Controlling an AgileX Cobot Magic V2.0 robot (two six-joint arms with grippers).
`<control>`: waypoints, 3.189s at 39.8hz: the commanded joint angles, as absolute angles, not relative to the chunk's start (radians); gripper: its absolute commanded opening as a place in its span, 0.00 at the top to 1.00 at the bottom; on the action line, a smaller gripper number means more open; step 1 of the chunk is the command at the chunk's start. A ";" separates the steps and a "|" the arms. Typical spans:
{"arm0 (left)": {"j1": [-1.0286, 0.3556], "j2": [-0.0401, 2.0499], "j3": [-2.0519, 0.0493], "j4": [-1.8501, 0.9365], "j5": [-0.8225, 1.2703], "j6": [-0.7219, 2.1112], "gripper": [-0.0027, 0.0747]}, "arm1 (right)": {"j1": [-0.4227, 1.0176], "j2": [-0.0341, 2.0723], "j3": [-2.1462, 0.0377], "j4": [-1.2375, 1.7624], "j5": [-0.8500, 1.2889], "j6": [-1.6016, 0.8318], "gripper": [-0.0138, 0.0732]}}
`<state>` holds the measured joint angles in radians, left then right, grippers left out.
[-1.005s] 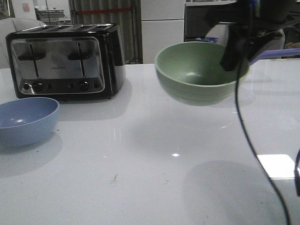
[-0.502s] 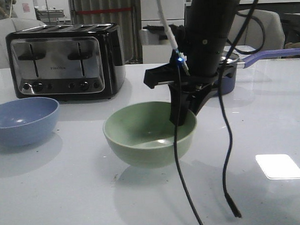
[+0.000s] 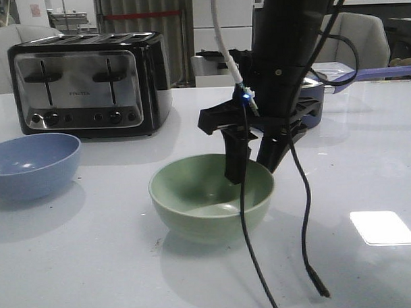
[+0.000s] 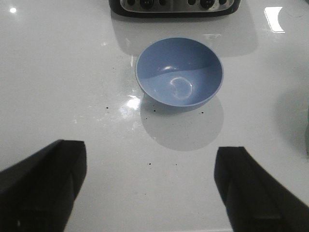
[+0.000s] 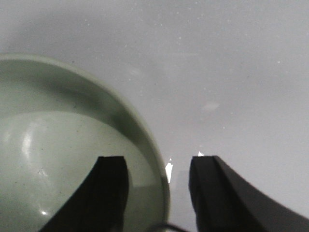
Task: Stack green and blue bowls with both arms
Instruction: 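Carry the green bowl with the right gripper to the table center and lower it, then open the right gripper and lift it away from the green bowl, then lower the left gripper onto the light blue bowl's rim and grasp it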
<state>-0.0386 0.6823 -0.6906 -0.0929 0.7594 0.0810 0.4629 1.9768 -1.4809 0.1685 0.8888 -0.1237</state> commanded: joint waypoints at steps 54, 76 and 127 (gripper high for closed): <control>-0.047 0.690 -0.724 -0.105 0.686 0.074 0.19 | 0.558 0.557 -0.693 0.165 0.844 -0.205 0.33; -0.047 0.851 -0.857 -0.077 0.805 0.080 0.19 | 0.558 0.544 -0.689 0.165 0.851 -0.205 0.33; -0.047 1.876 -1.383 -0.060 0.699 0.082 0.19 | 0.558 0.544 -0.689 0.165 0.851 -0.205 0.33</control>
